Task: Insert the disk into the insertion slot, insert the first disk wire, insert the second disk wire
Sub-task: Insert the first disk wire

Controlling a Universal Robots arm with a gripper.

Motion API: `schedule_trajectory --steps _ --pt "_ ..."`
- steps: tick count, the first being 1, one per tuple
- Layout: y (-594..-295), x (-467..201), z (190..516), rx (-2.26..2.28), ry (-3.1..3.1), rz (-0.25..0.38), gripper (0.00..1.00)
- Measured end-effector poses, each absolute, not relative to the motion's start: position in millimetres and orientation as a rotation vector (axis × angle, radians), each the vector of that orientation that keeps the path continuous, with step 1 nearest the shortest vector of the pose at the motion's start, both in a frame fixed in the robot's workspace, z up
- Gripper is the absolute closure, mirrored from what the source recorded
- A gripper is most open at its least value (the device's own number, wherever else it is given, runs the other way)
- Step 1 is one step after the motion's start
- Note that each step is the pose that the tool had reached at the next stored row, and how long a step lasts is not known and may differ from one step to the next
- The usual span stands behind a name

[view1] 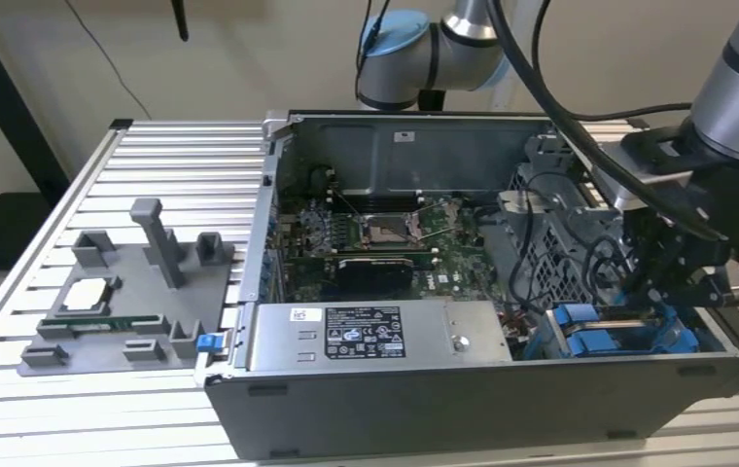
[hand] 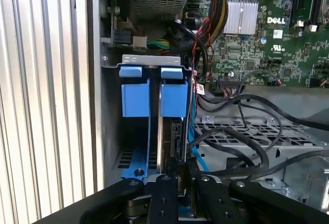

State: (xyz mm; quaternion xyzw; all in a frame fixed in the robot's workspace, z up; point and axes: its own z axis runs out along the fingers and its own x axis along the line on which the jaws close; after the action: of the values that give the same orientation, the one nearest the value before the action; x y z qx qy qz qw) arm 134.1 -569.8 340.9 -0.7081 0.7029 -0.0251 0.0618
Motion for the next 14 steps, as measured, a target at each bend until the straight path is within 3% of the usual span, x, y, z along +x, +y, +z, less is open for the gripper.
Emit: schedule_trajectory --steps 14 --pt "-569.8 135.5 333.8 -2.127 2.140 -0.077 1.00"
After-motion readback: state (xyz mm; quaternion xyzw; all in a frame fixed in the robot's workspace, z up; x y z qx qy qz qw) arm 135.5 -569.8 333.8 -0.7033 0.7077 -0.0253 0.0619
